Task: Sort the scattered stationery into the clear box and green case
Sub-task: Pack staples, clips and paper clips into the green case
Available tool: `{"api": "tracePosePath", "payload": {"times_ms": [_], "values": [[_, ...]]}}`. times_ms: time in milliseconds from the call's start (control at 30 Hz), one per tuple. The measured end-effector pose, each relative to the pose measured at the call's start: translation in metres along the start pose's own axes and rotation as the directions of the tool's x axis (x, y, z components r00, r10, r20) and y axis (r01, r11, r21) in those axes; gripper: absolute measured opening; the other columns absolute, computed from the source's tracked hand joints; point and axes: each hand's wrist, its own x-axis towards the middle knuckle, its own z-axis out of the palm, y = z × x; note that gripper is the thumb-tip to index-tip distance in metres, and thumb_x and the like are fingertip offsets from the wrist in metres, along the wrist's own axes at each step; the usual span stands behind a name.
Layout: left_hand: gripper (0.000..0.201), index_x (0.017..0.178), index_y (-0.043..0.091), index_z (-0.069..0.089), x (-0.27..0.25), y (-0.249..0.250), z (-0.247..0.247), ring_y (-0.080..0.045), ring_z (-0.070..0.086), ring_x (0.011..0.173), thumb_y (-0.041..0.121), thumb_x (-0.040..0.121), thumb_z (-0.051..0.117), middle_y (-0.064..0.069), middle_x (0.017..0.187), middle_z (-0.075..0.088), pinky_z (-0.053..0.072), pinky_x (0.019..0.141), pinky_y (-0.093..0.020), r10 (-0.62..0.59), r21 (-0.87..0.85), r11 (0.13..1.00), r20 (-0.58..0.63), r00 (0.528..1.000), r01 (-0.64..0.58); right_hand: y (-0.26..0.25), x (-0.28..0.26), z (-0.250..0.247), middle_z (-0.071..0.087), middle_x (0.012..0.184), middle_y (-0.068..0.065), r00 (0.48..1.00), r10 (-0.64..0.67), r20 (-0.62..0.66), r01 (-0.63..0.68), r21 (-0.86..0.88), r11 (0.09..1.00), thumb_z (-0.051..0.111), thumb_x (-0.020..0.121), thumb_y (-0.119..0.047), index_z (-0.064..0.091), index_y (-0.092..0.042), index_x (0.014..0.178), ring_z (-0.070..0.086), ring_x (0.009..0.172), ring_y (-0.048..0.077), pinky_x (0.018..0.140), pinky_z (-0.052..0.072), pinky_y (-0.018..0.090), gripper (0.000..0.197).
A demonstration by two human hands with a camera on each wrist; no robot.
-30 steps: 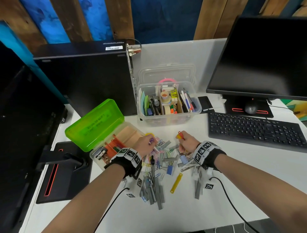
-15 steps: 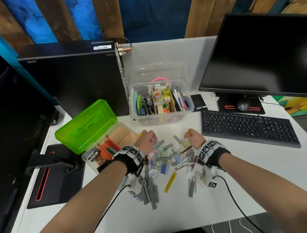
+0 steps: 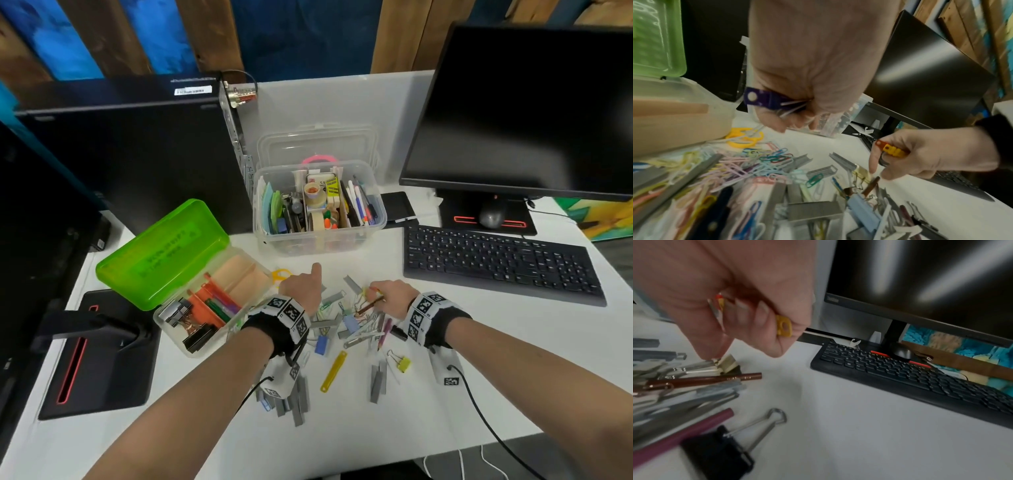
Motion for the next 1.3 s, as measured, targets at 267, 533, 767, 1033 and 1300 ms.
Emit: {"api": "tracePosePath", "payload": {"times_ms": [267, 533, 767, 1033, 1300], "values": [[0.051, 0.140, 0.009, 0.023, -0.009, 0.011, 0.001, -0.029, 0.063, 0.081, 0.001, 0.090, 0.035, -0.004, 0.093, 0.067, 0.033, 0.097, -0.045, 0.140, 0.266, 0.959, -0.131, 0.981, -0.101, 0.002, 0.003, 0.002, 0.066, 0.096, 0.004, 0.993, 0.014, -0.121, -0.011, 0.029, 1.000, 0.050, 0.088, -0.016, 0.057, -0.023, 0.096, 0.064, 0.084, 0.027, 0.076, 0.051, 0.034, 0.013], [0.024, 0.119, 0.010, 0.036, -0.005, 0.012, 0.031, -0.031, 0.057, 0.070, 0.026, 0.102, 0.031, -0.013, 0.088, 0.064, 0.039, 0.057, -0.034, 0.093, -0.186, 0.974, -0.184, 0.978, -0.128, 0.010, 0.000, -0.006, 0.062, 0.086, -0.001, 0.989, -0.016, -0.145, 0.035, 0.131, 0.991, 0.050, 0.092, -0.022, 0.055, -0.019, 0.090, 0.055, 0.073, 0.021, 0.066, 0.039, 0.027, 0.006], [0.019, 0.111, 0.020, 0.052, -0.003, 0.031, 0.046, -0.027, 0.058, 0.097, 0.019, 0.093, 0.045, -0.003, 0.111, 0.058, 0.042, 0.075, -0.032, 0.274, -0.148, 0.946, -0.107, 0.956, -0.288, 0.027, -0.010, -0.003, 0.060, 0.087, -0.002, 0.998, -0.063, 0.010, 0.062, 0.052, 0.997, 0.048, 0.092, -0.015, 0.062, -0.023, 0.102, 0.054, 0.074, 0.018, 0.068, 0.040, 0.025, 0.018], [0.030, 0.111, 0.014, 0.053, 0.002, 0.055, 0.056, -0.028, 0.056, 0.104, 0.029, 0.086, 0.061, -0.006, 0.113, 0.056, 0.039, 0.077, -0.030, 0.290, -0.129, 0.949, -0.003, 0.957, -0.288, 0.018, -0.015, 0.002, 0.048, 0.071, -0.015, 0.991, -0.135, 0.024, 0.134, 0.038, 0.990, 0.059, 0.085, -0.016, 0.063, -0.023, 0.098, 0.050, 0.074, 0.014, 0.066, 0.036, 0.021, 0.015], [0.022, 0.109, 0.012, 0.056, 0.002, 0.061, 0.059, -0.028, 0.057, 0.100, 0.024, 0.091, 0.053, -0.008, 0.111, 0.056, 0.042, 0.079, -0.032, 0.267, -0.172, 0.949, -0.012, 0.964, -0.265, 0.012, -0.021, 0.005, 0.061, 0.087, -0.003, 0.988, -0.129, 0.089, 0.124, 0.063, 0.990, 0.069, 0.077, -0.025, 0.049, -0.033, 0.073, 0.057, 0.081, 0.018, 0.069, 0.042, 0.026, 0.021]]}}
